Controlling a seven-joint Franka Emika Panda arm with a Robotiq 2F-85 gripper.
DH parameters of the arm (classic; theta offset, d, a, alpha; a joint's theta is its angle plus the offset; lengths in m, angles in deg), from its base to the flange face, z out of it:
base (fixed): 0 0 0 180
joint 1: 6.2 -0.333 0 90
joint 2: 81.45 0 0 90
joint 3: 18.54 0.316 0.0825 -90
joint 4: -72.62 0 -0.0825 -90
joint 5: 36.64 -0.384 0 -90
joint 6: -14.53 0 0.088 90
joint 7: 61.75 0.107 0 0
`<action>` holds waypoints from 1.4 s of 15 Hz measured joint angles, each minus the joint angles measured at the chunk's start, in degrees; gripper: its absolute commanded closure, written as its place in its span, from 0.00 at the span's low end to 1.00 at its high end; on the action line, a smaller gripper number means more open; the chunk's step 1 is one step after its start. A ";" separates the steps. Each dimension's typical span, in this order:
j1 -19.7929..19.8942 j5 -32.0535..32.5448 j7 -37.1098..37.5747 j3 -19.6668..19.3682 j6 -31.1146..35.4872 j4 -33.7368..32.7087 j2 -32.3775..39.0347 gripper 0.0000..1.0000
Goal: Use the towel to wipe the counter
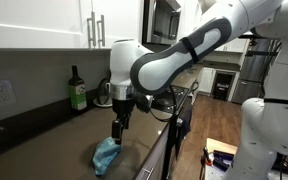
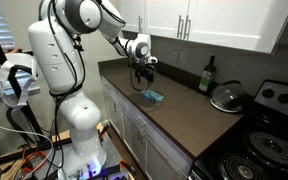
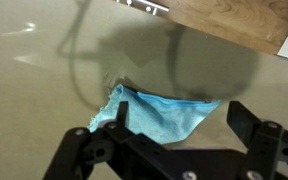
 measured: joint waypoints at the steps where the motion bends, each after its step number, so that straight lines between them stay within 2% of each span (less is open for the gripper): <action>1: -0.06 0.64 0.00 0.12 0.81 -0.99 1.60 0.00; 9: -0.67 6.68 0.00 -0.33 2.75 -10.27 13.56 0.00; 15: -1.19 8.25 0.00 -2.40 2.69 -15.63 21.17 0.00; 21: -1.33 8.28 0.00 -3.58 1.75 -17.78 24.43 0.00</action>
